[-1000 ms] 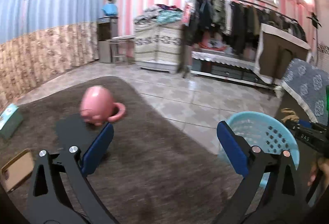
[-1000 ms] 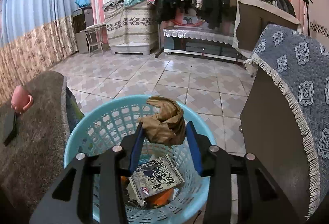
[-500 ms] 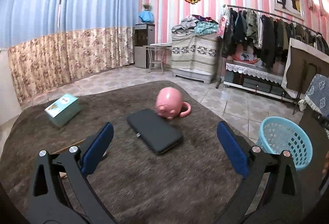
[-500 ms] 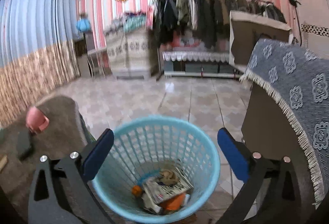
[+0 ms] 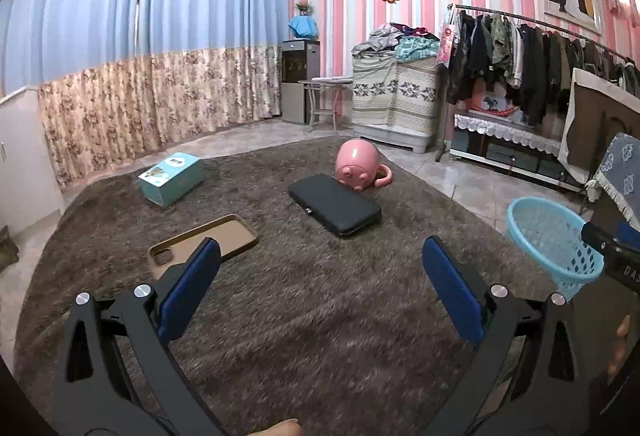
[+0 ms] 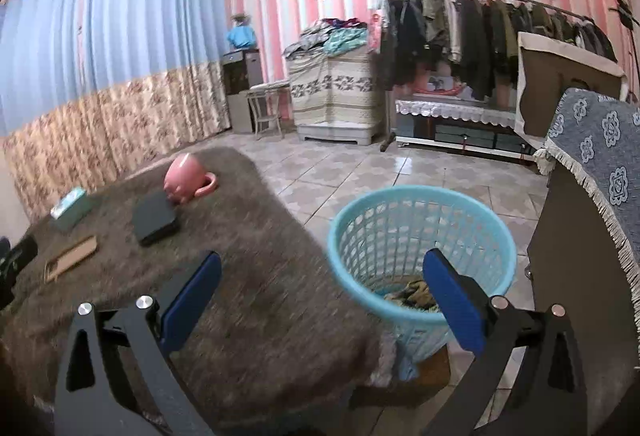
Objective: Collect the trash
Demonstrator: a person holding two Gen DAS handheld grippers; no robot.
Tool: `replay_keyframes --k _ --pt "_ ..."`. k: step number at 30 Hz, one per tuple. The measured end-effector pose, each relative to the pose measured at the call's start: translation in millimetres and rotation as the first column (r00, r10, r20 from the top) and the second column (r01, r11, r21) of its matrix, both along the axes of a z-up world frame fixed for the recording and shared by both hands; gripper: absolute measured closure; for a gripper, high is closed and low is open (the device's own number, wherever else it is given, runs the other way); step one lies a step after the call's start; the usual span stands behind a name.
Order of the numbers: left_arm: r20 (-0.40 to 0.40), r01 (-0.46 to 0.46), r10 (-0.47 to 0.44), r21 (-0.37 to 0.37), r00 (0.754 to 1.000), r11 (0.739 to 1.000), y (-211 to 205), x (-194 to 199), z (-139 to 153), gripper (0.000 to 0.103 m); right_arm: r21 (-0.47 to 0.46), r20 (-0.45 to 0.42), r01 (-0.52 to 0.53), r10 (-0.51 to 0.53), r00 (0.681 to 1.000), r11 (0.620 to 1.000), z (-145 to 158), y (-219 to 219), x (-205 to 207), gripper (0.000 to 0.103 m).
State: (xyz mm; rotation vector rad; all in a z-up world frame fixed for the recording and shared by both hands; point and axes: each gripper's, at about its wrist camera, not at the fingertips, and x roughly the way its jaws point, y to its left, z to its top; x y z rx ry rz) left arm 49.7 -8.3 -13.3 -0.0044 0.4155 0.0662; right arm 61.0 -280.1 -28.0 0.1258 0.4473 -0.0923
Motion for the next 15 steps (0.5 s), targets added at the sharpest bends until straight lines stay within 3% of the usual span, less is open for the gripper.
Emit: replay_keyframes --k 7,11,15 --pt "0.002 0.023 -0.022 -0.027 1.0 0.999 1 -20 -2 0.005 -0.037 0.027 -0.08 0.081 0.996 0.996 2 35 -15 0.004" --pt "0.017 0.041 -0.041 -0.011 0.999 0.999 -4 -32 -3 0.005 -0.109 0.051 -0.07 0.076 0.996 0.992 5 50 -24 0.004" --pt "0.028 0.052 -0.052 -0.016 0.998 0.999 -4 -39 -3 0.005 -0.094 0.066 -0.075 0.081 0.994 0.993 7 52 -33 0.004"
